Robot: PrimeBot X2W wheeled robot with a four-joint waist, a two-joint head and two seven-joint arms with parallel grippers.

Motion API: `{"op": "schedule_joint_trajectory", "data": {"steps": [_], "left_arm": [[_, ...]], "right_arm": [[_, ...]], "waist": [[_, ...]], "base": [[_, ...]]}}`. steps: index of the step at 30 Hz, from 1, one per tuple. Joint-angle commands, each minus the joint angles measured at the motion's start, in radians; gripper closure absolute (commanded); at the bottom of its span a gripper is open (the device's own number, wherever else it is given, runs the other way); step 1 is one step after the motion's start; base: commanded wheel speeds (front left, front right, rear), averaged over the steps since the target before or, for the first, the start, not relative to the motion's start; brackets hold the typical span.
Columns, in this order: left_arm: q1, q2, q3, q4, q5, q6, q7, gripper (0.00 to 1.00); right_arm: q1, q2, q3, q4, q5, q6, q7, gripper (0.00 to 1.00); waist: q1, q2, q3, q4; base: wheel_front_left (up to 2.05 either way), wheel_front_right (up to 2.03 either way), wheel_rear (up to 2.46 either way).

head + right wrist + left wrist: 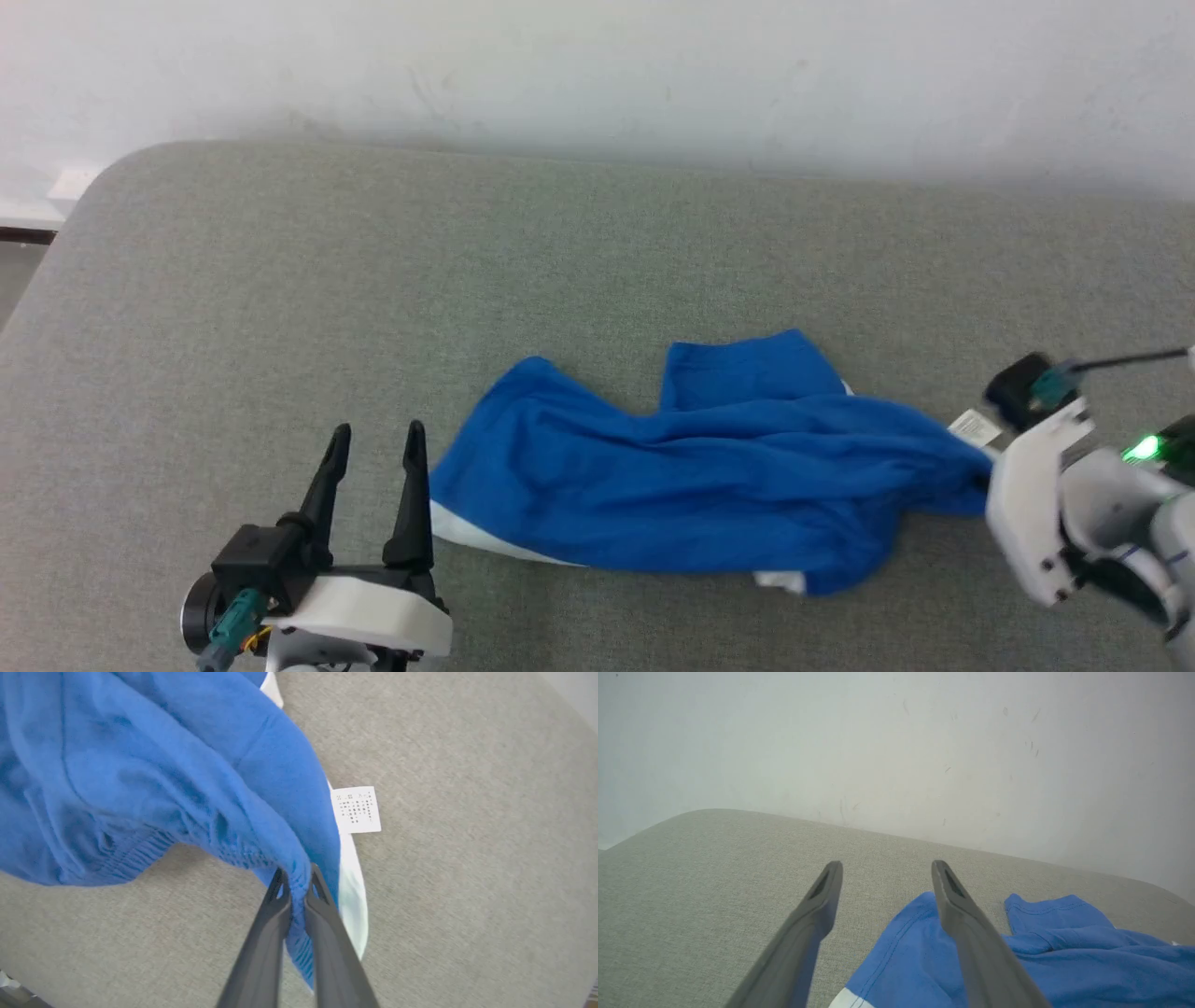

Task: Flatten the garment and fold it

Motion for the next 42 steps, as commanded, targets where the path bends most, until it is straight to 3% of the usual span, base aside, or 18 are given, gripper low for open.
{"op": "schedule_joint_trajectory", "data": {"steps": [1,4,7,8,9,10,18,22,27,30,34,38,42], "left_arm": [[-0.011,-0.006,0.004,0.002,0.009,-0.01,-0.005,0.0],[-0.026,-0.021,0.009,0.004,0.021,-0.023,-0.005,0.0],[-0.044,-0.036,0.016,0.007,0.036,-0.036,-0.005,0.0],[-0.049,-0.041,0.018,0.009,0.04,-0.041,-0.005,0.0],[-0.054,-0.046,0.021,0.012,0.045,-0.046,-0.005,0.0],[-0.057,-0.051,0.025,0.014,0.05,-0.05,-0.005,0.0],[-0.037,-0.075,0.058,0.037,0.076,-0.075,-0.005,0.0],[-0.014,-0.074,0.071,0.044,0.086,-0.084,-0.005,0.0],[0.02,-0.072,0.083,0.048,0.09,-0.089,-0.005,0.0],[0.036,-0.069,0.086,0.049,0.092,-0.088,-0.005,0.0],[0.035,-0.055,0.081,0.05,0.105,-0.088,-0.005,0.0],[0.021,-0.047,0.078,0.047,0.109,-0.089,-0.004,0.0],[-0.008,-0.052,0.068,0.048,0.112,-0.089,-0.004,0.0]], "right_arm": [[-0.024,-0.013,-0.019,0.003,-0.002,-0.002,0.009,1.0],[-0.058,-0.046,-0.068,0.03,0.0,-0.002,0.015,1.0],[-0.085,-0.05,-0.118,0.08,-0.007,-0.002,-0.048,1.0],[-0.088,-0.042,-0.134,0.101,-0.012,-0.002,-0.085,0.65],[-0.085,-0.028,-0.146,0.122,-0.014,-0.002,-0.124,0.49],[-0.079,-0.008,-0.164,0.143,-0.017,-0.002,-0.166,0.0],[0.072,0.178,-0.329,0.191,-0.018,-0.002,-0.448,0.0],[0.18,0.253,-0.446,0.106,-0.041,-0.002,-0.532,0.0],[0.264,0.314,-0.512,-0.059,-0.087,-0.002,-0.528,0.0],[0.269,0.309,-0.465,-0.125,-0.111,-0.002,-0.443,0.0],[0.207,0.253,-0.315,-0.145,-0.116,-0.002,-0.307,0.0],[0.087,0.174,-0.143,-0.096,-0.097,-0.002,-0.195,0.0],[-0.033,0.116,0.004,-0.023,-0.063,-0.002,-0.155,0.0]], "waist": [[-0.0002,0.0,0.019,-0.005],[-0.0002,0.0,0.051,-0.003],[-0.0002,0.0,0.08,0.002],[-0.0002,0.0,0.087,0.005],[-0.0002,0.0,0.091,0.006],[-0.0002,0.0,0.093,0.008],[-0.0002,0.0,0.04,-0.005],[-0.0002,0.0,-0.002,-0.02],[-0.0002,0.0,-0.044,-0.042],[-0.0002,0.0,-0.055,-0.05],[-0.0002,0.0,-0.05,-0.046],[-0.0002,0.0,-0.028,-0.027],[-0.0002,0.0,0.003,0.01]], "base": [[0.0,0.0,0.0],[0.0,0.0,0.0],[0.0,0.0,0.0],[0.0,0.0,0.0],[0.0,0.0,0.0],[0.0,0.0,0.0],[0.0,0.0,0.0],[0.0,0.0,0.0],[0.0,0.0,0.0],[0.0,0.0,0.0],[0.0,0.0,0.0],[0.0,0.0,0.0],[0.0,0.0,0.0]]}}
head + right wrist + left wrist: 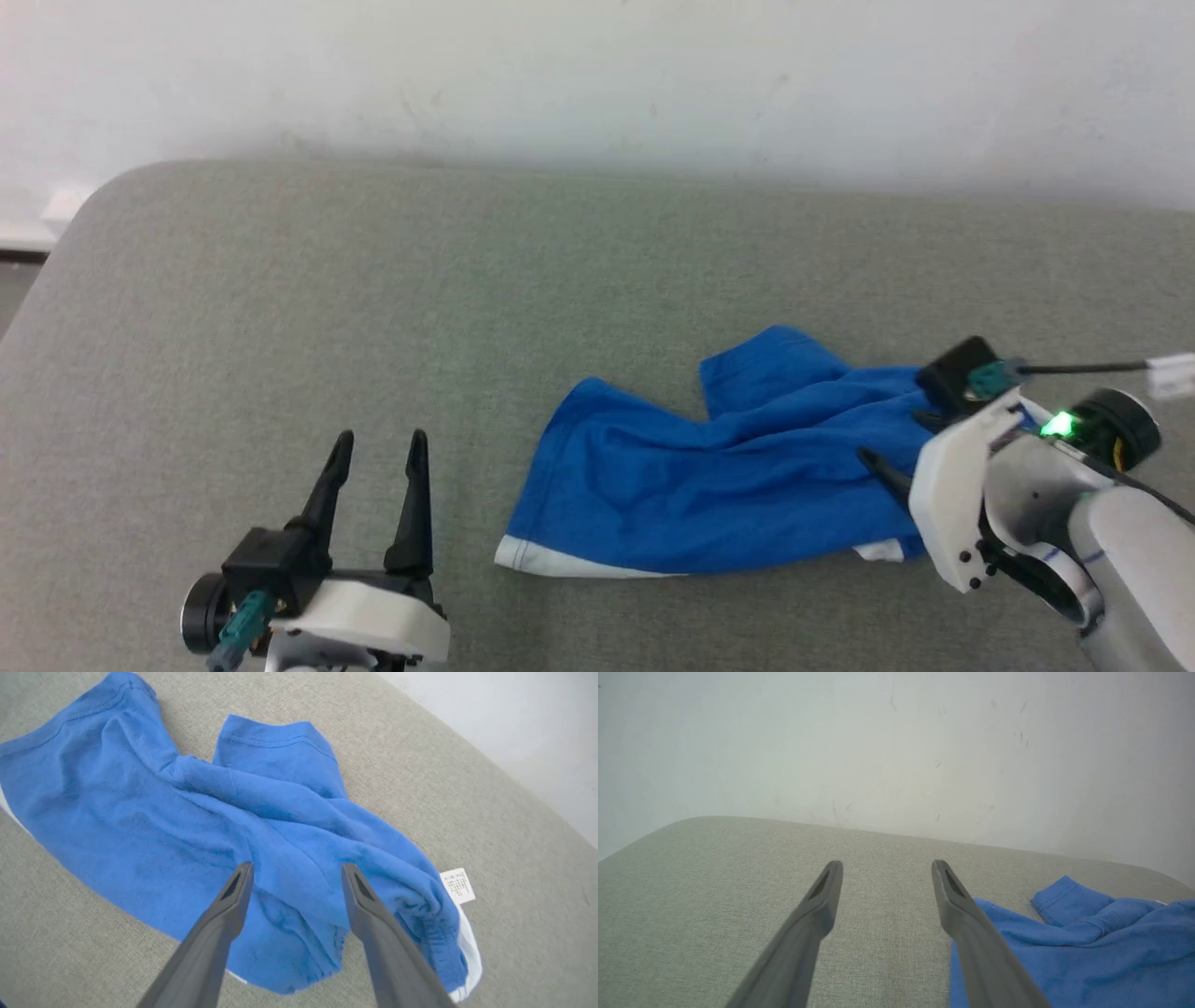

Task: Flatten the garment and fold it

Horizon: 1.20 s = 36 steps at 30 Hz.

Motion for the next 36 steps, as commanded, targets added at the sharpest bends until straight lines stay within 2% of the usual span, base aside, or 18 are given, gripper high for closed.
{"op": "schedule_joint_trajectory", "data": {"steps": [1,4,7,8,9,10,22,29,30,31,32,36], "left_arm": [[-0.023,-0.002,-0.003,0.002,0.011,-0.007,-0.004,0.0],[-0.044,-0.01,-0.007,0.009,0.009,-0.009,-0.004,0.0],[-0.054,-0.016,-0.008,0.012,0.008,-0.011,-0.004,0.0],[-0.057,-0.019,-0.008,0.013,0.008,-0.012,-0.005,0.0],[-0.06,-0.021,-0.008,0.015,0.009,-0.013,-0.005,0.0],[-0.061,-0.023,-0.008,0.016,0.01,-0.014,-0.005,0.0],[-0.103,-0.048,-0.012,0.013,0.026,-0.038,-0.005,0.0],[-0.15,-0.067,-0.021,0.012,0.042,-0.053,-0.005,0.0],[-0.154,-0.069,-0.021,0.014,0.043,-0.054,-0.005,0.0],[-0.156,-0.071,-0.02,0.015,0.044,-0.054,-0.005,0.0],[-0.157,-0.074,-0.019,0.016,0.044,-0.054,-0.005,0.0],[-0.15,-0.079,-0.01,0.025,0.049,-0.052,-0.005,0.0]], "right_arm": [[-0.045,-0.014,0.049,0.032,0.017,-0.001,0.015,0.0],[-0.112,-0.043,0.141,0.096,0.059,-0.001,0.048,0.0],[-0.148,-0.059,0.189,0.131,0.085,-0.001,0.054,0.0],[-0.166,-0.066,0.212,0.143,0.095,-0.001,0.052,0.06],[-0.181,-0.071,0.231,0.156,0.11,-0.001,0.051,0.8],[-0.196,-0.074,0.242,0.166,0.125,-0.001,0.049,1.0],[-0.43,-0.107,0.248,0.248,0.175,-0.001,-0.03,1.0],[-0.538,-0.081,0.249,0.384,0.196,-0.001,-0.145,1.0],[-0.539,-0.074,0.256,0.404,0.199,-0.001,-0.164,0.78],[-0.539,-0.065,0.26,0.421,0.202,-0.001,-0.189,0.51],[-0.536,-0.059,0.263,0.436,0.205,-0.001,-0.218,0.0],[-0.497,-0.025,0.222,0.488,0.223,-0.001,-0.376,0.0]], "waist": [[0.0,0.0,0.033,0.035],[0.0,0.0,0.051,0.059],[0.0,0.0,0.059,0.071],[0.0,0.0,0.062,0.076],[0.0,0.0,0.064,0.081],[0.0,0.0,0.066,0.084],[0.0,0.0,0.129,0.136],[0.0,0.0,0.201,0.168],[0.0,0.0,0.206,0.171],[0.0,0.0,0.209,0.171],[0.0,0.0,0.211,0.171],[0.0,0.0,0.194,0.158]], "base": [[0.0,0.0,0.0],[0.0,0.0,0.0],[0.0,0.0,0.0],[0.0,0.0,0.0],[0.0,0.0,0.0],[0.0,0.0,0.0],[0.0,0.0,0.0],[0.0,0.0,0.0],[0.0,0.0,0.0],[0.0,0.0,0.0],[0.0,0.0,0.0],[0.0,0.0,0.0]]}}
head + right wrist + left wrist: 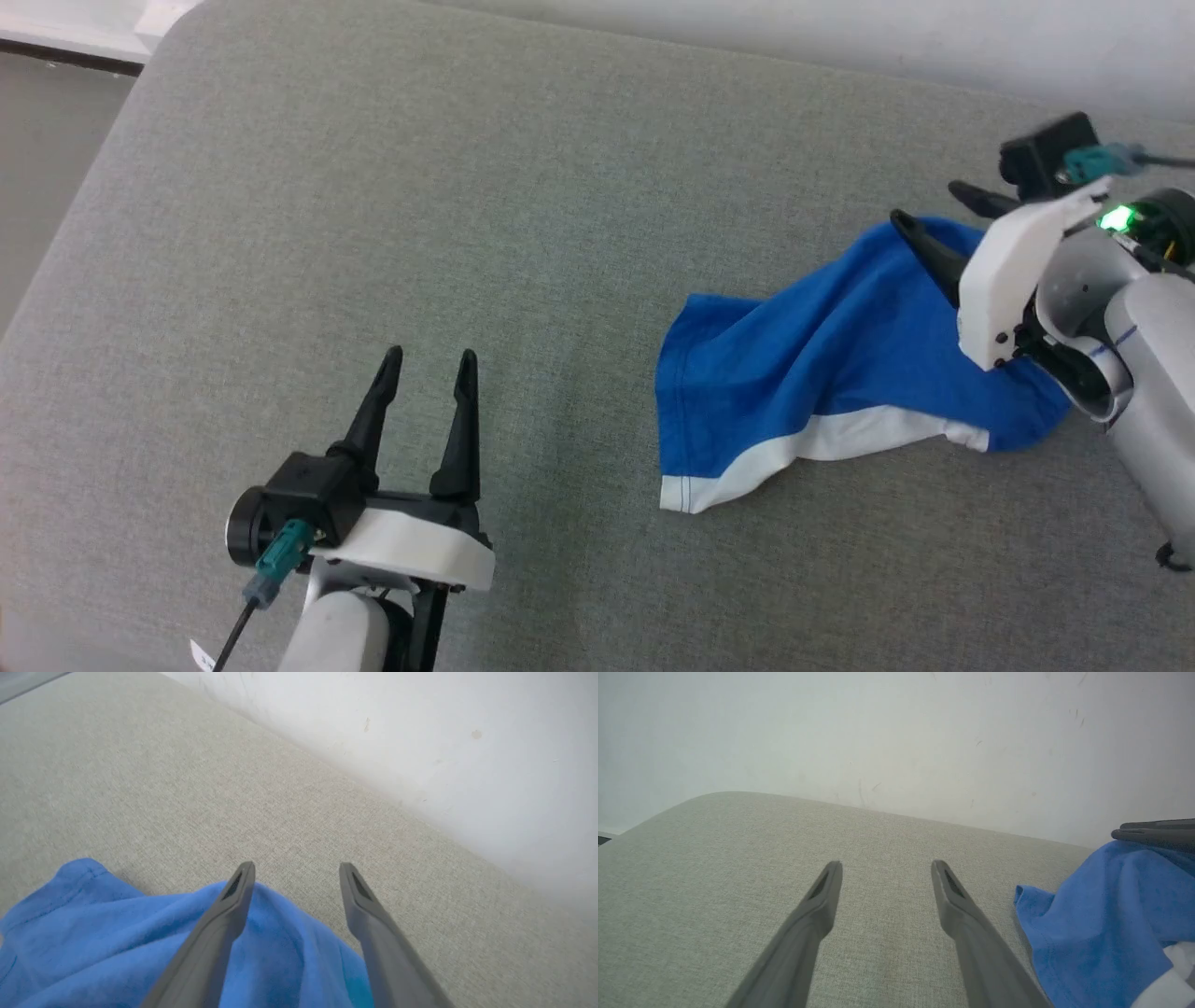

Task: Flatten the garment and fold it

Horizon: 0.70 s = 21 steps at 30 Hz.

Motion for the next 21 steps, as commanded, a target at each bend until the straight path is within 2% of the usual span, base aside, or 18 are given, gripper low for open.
{"op": "schedule_joint_trajectory", "data": {"steps": [1,6,10,16,21], "left_arm": [[-0.001,-0.004,0.006,0.004,0.008,0.0,-0.005,0.0],[0.024,-0.003,0.032,0.013,0.017,0.004,-0.005,0.0],[0.054,0.004,0.048,0.021,0.023,0.004,-0.005,0.0],[0.107,0.013,0.062,0.028,0.025,0.011,-0.005,0.0],[0.138,0.021,0.058,0.031,0.028,0.015,-0.001,0.0]], "right_arm": [[0.022,0.008,-0.019,0.008,0.002,-0.001,-0.043,0.0],[0.119,0.056,-0.136,-0.001,-0.039,-0.001,-0.276,0.0],[0.24,0.089,-0.246,-0.063,-0.09,-0.001,-0.375,0.0],[0.498,0.147,-0.465,-0.243,-0.188,-0.001,-0.368,0.0],[0.732,0.246,-0.626,-0.464,-0.282,-0.001,-0.279,0.0]], "waist": [[-0.0002,0.0,-0.017,-0.015],[-0.0002,0.0,-0.069,-0.059],[-0.0002,0.0,-0.123,-0.093],[-0.0002,0.0,-0.196,-0.127],[-0.0002,0.0,-0.231,-0.147]], "base": [[0.0,0.0,0.0],[0.0,0.0,0.0],[0.0,0.0,0.0],[0.0,0.0,0.0],[0.0,0.0,0.0]]}}
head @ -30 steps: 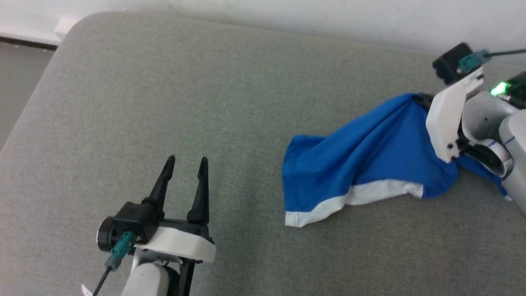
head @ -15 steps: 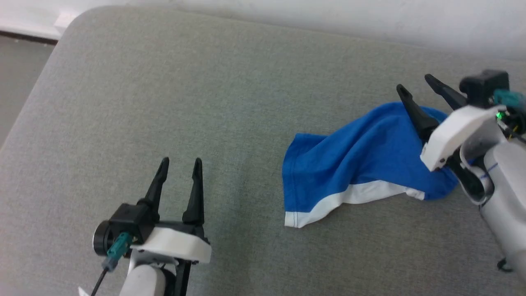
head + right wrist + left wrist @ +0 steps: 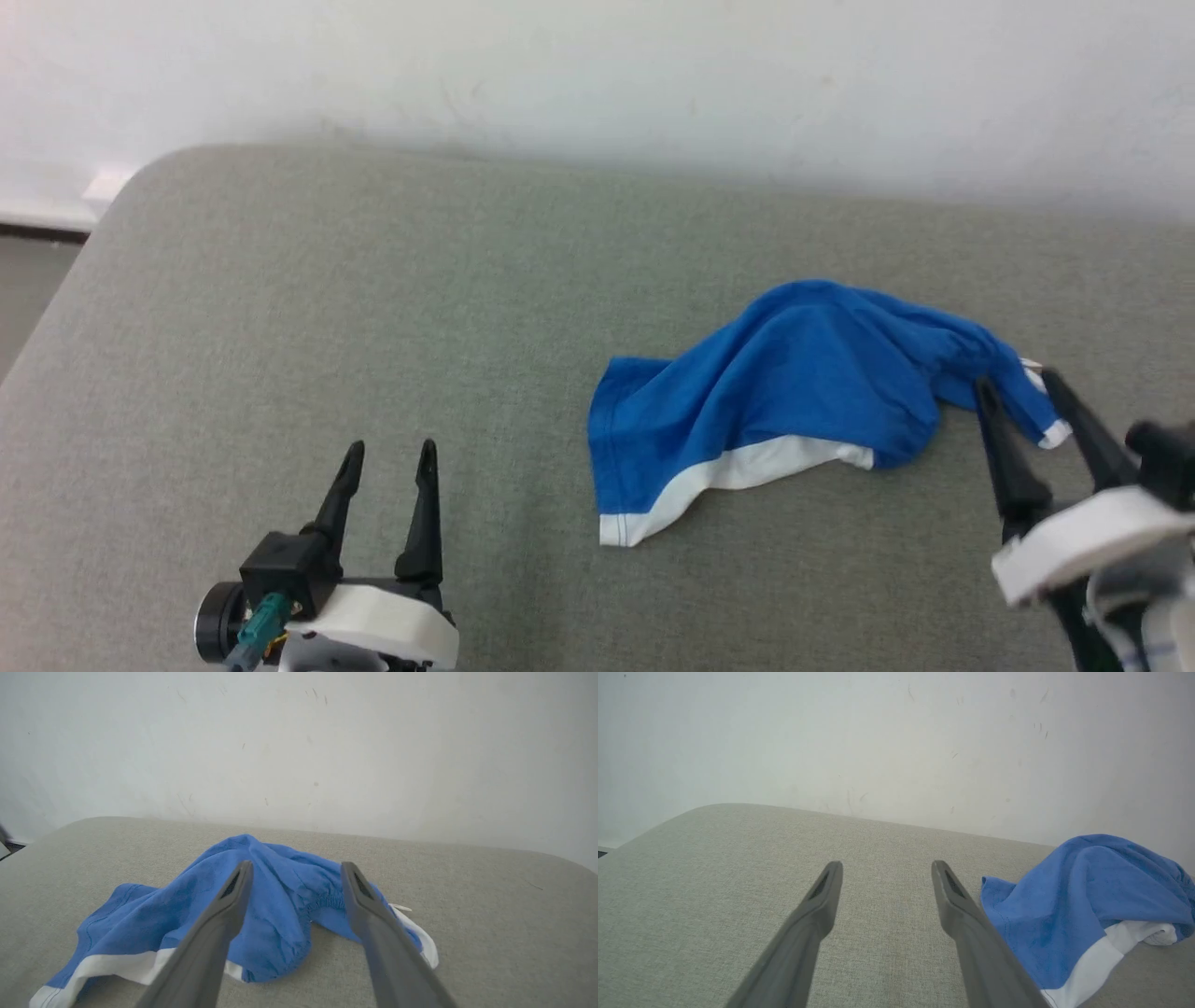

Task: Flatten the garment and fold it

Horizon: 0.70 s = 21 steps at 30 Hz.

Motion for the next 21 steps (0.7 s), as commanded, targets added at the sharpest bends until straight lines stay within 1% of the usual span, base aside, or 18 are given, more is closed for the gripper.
{"op": "schedule_joint_trajectory", "data": {"steps": [1,4,6,10,12,15,18,21], "left_arm": [[0.01,0.008,-0.001,0.0,0.014,0.007,0.002,0.0],[0.012,0.013,-0.004,-0.006,0.018,0.015,0.02,0.0],[0.008,0.016,-0.009,-0.013,0.019,0.015,0.031,0.0],[-0.003,0.021,-0.013,-0.024,0.02,0.018,0.044,0.0],[-0.007,0.021,-0.015,-0.027,0.02,0.021,0.047,0.0],[-0.012,0.021,-0.017,-0.032,0.018,0.024,0.048,0.0],[-0.017,0.019,-0.022,-0.034,0.017,0.027,0.048,0.0],[-0.026,0.018,-0.027,-0.03,0.013,0.025,0.045,0.0]], "right_arm": [[0.044,0.033,-0.018,-0.052,-0.022,-0.001,0.022,0.0],[0.142,0.097,-0.047,-0.174,-0.065,-0.001,0.082,0.0],[0.187,0.127,-0.049,-0.233,-0.082,-0.001,0.116,0.0],[0.241,0.157,-0.03,-0.289,-0.092,-0.001,0.174,0.0],[0.252,0.162,-0.021,-0.287,-0.089,-0.001,0.205,0.0],[0.235,0.156,-0.004,-0.246,-0.072,-0.001,0.256,0.0],[0.173,0.135,0.028,-0.167,-0.047,-0.001,0.302,0.0],[0.087,0.118,0.067,-0.057,-0.022,-0.001,0.334,0.0]], "waist": [[0.0003,-0.0001,-0.038,-0.036],[0.0003,-0.0001,-0.047,-0.051],[0.0003,-0.0001,-0.05,-0.061],[0.0003,-0.0001,-0.052,-0.081],[0.0003,-0.0001,-0.049,-0.087],[0.0003,-0.0001,-0.039,-0.094],[0.0003,-0.0001,-0.024,-0.094],[0.0003,-0.0001,-0.009,-0.085]], "base": [[0.0,0.0,0.0],[0.0,0.0,0.0],[0.0,0.0,0.0],[0.0,0.0,0.0],[0.0,0.0,0.0],[0.0,0.0,0.0],[0.0,0.0,0.0],[0.0,0.0,0.0]]}}
